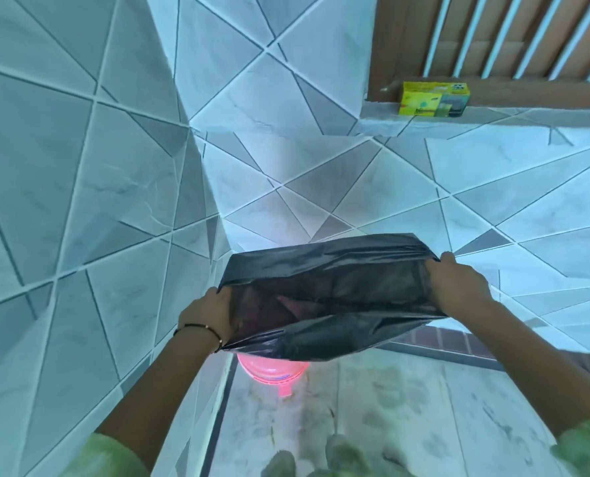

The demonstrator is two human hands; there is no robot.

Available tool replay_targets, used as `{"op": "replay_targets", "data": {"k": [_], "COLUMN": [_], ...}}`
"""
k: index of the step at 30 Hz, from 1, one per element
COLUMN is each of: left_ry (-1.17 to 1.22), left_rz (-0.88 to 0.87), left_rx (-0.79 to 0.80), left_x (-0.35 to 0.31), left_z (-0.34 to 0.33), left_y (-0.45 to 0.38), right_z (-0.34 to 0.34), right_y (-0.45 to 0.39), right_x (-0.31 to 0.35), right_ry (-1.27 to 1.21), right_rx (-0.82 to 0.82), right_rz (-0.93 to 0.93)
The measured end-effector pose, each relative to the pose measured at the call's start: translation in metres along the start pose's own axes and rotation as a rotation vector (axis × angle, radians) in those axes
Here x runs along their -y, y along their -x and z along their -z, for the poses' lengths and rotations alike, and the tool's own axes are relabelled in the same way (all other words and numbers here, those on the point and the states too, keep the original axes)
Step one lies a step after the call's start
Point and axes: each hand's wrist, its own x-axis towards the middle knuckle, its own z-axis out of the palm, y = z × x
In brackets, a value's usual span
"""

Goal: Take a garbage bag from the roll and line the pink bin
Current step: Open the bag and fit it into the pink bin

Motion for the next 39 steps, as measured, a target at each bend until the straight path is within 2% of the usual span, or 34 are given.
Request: {"op": "replay_targets", "data": {"k": [5, 26, 39], "left_ry": [0.04, 0.081, 0.01], "left_rz": [-0.006, -0.02, 0.01], "left_rx": [0.002, -0.023, 0.049], "left_x": [0.032, 0.051, 0.049], "left_z": [-0.004, -0.003, -0.005], "left_y": [0.008, 0.026, 0.009], "right_z": [-0.004, 0.019, -0.009], "right_y": [0.015, 0.024, 0.001], "right_x": [0.024, 0.045, 0.064], "right_ry": [0.014, 0.066, 0.028], "right_rx": [0.01, -0.033, 0.082], "right_rz": [-0.011, 0.026, 0.125]}}
